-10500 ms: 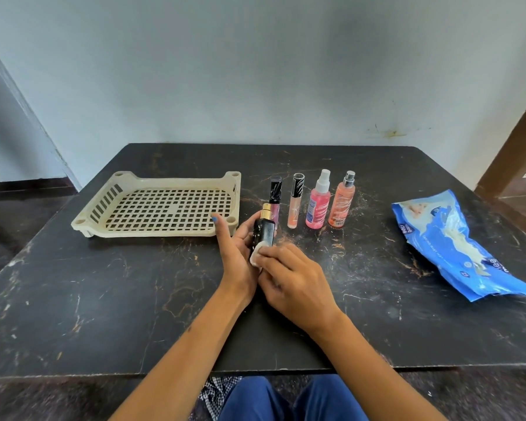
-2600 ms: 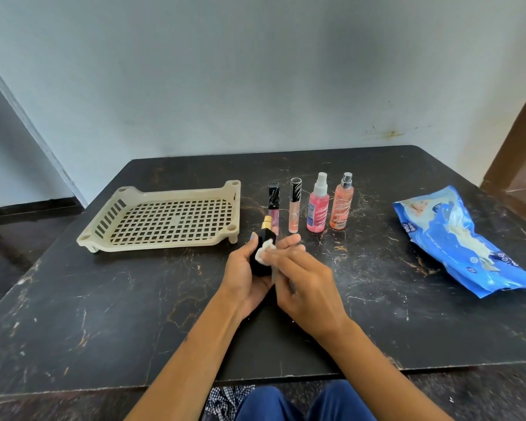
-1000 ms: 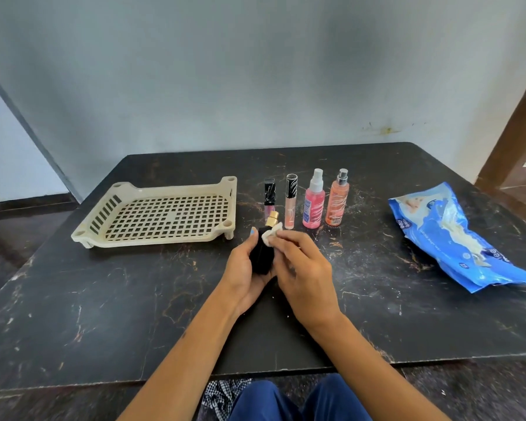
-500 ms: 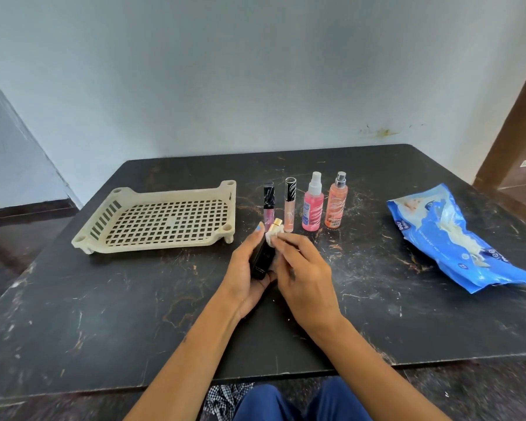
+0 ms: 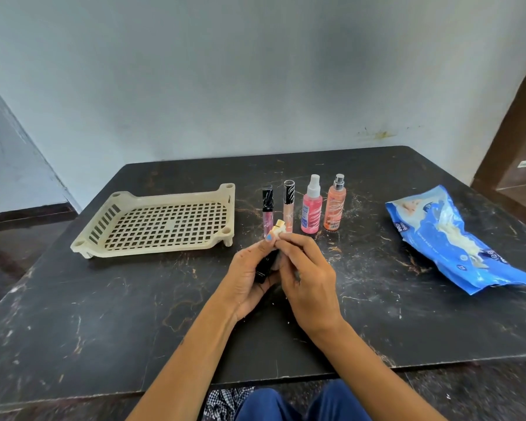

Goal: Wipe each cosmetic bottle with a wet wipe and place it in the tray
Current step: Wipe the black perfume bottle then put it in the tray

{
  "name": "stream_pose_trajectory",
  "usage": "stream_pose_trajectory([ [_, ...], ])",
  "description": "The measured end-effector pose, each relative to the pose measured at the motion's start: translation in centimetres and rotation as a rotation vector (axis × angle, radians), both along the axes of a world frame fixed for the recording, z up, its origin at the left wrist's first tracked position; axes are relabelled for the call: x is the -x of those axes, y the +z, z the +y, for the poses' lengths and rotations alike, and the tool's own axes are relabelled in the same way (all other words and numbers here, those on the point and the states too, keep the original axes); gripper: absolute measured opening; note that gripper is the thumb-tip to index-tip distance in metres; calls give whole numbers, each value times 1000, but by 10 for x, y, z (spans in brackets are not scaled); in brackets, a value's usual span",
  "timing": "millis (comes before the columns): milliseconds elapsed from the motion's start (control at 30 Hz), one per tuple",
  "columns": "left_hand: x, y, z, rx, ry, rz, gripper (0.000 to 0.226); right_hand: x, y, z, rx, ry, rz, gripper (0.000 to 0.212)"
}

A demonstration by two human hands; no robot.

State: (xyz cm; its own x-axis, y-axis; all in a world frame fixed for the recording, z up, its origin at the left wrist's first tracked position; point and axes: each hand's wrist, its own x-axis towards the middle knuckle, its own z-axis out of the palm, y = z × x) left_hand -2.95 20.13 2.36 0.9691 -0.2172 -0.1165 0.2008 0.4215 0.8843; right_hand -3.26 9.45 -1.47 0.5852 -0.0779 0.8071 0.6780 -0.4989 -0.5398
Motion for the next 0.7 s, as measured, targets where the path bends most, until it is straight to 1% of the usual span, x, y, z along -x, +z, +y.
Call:
stream_pose_trajectory([
  [267,-4,-2,1,-8,-24,-20,26,-1,0,-2,-15,-6,35,31],
  [433,-4,-3,0,-29,-61,-21,30,-5,0,-4,-106,-34,73,28],
  [567,-3,-5,-2,-21,-68,-22,30,-5,0,-4,-64,-25,96,28],
  [700,-5,-7,0,16,-27,25,35,-3,1,-1,-70,18,72,29],
])
